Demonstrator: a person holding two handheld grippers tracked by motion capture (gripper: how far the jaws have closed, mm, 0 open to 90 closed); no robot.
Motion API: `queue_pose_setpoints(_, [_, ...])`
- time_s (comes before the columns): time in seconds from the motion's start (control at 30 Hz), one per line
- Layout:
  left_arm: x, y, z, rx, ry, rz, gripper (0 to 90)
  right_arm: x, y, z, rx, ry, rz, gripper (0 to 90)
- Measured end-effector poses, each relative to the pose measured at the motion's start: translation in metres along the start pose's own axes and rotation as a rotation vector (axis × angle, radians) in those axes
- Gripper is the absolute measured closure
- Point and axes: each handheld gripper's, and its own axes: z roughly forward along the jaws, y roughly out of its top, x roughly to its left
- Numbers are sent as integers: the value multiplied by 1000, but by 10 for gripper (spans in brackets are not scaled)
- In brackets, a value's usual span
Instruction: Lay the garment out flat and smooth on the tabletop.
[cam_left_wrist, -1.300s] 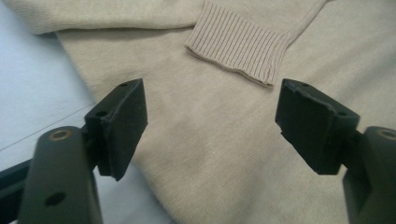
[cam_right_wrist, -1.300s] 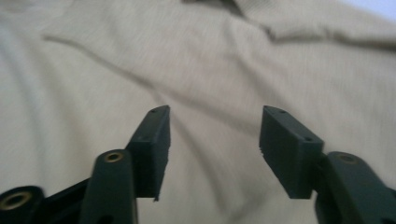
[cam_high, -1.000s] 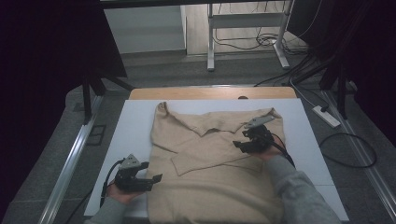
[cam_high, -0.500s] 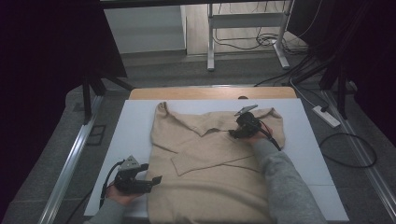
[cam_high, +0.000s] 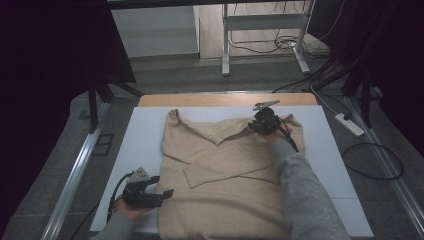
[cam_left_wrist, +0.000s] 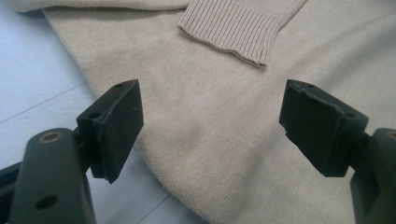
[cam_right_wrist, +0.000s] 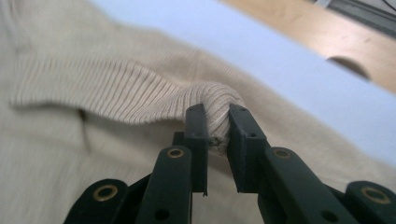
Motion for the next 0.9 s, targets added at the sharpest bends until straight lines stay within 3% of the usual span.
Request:
queue_pose_setpoints(0.13, [0, 0, 0, 4, 1, -1, 214, -18, 24, 2, -42, -10, 89, 787])
queue_pose_setpoints(0.27, [0, -1, 1, 9, 11, 1, 213, -42, 49, 17, -25, -57, 135, 787])
queue_pose_setpoints(0.33, [1, -1, 1, 13, 16, 2, 212, -54, 55, 29, -27, -77, 179, 774])
queue_pose_setpoints(0.43, [1, -3, 0, 9, 17, -7, 210, -63, 53, 50, -17, -161, 262, 621])
queue_pose_setpoints(0.47, [2, -4, -2, 8, 15, -6, 209, -63, 51, 53, -18, -162, 281, 608])
queue_pose_setpoints(0.53, [4, -5, -4, -1, 13, -13, 209, -58, 48, 54, -16, -150, 280, 600])
queue_pose_setpoints(0.63, [6, -6, -4, -1, 12, -20, 208, -43, 46, 49, 0, -90, 212, 603])
queue_pose_setpoints(0.77, [4, -6, -4, -7, 8, -17, 207, -13, 39, 38, 10, 30, 154, 621])
queue_pose_setpoints(0.9, [1, -5, -4, -8, 5, -6, 206, 18, 28, 33, 29, 115, 79, 633])
